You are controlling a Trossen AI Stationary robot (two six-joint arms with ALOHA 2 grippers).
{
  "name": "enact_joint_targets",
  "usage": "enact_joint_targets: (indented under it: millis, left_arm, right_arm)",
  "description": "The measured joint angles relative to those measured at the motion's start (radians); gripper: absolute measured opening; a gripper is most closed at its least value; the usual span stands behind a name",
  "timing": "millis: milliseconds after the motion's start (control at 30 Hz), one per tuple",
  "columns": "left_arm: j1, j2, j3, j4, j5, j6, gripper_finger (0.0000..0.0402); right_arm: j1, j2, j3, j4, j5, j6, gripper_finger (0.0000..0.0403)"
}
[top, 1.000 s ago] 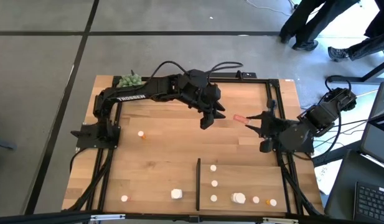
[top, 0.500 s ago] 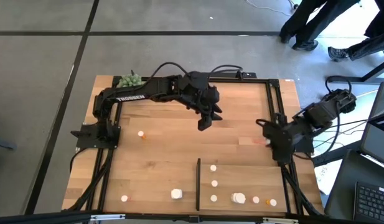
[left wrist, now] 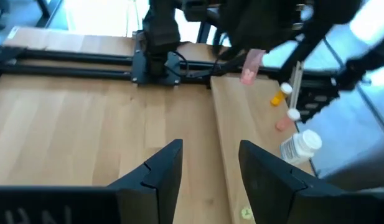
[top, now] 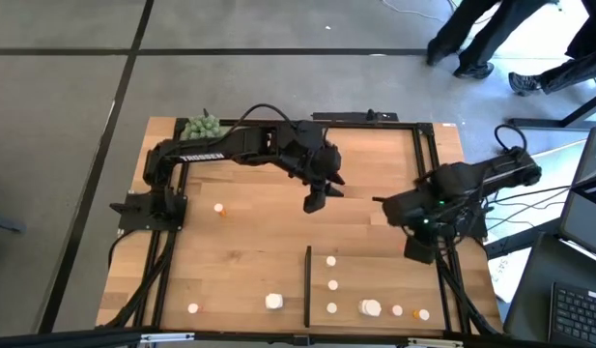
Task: Pick and place medicine bottles onto shelf by color
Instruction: Put the top pink pill bottle on the shelf aligned with the other pink pill bottle
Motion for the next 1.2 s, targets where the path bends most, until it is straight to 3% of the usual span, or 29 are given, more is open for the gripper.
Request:
enact_joint_targets:
  millis: [200,433,667,900,1200]
  left_arm:
    - [-0.049,0.0,0.0,-0.001,0.0,0.071,0.0151]
    - [-0.094,-0.011,0.0,-0.018,-0.008,0.094,0.0151]
    - [-0.133,-0.089,0.001,-0.092,-0.123,0.123,0.0151]
    - [-0.162,-0.17,0.001,-0.138,-0.222,0.12,0.0151]
    - [-0.175,-0.203,0.0,-0.156,-0.279,0.123,0.0151]
  right_arm:
    - [-0.013,0.074,-0.001,0.001,-0.151,0.002,0.0121]
    - [-0.013,0.191,-0.001,0.002,-0.146,-0.02,0.0121]
    - [0.007,0.271,-0.016,0.004,-0.138,-0.106,0.0121]
    - [0.036,0.274,-0.148,0.059,-0.168,-0.175,0.0121]
    - [0.038,0.273,-0.315,0.278,-0.223,-0.209,0.0121]
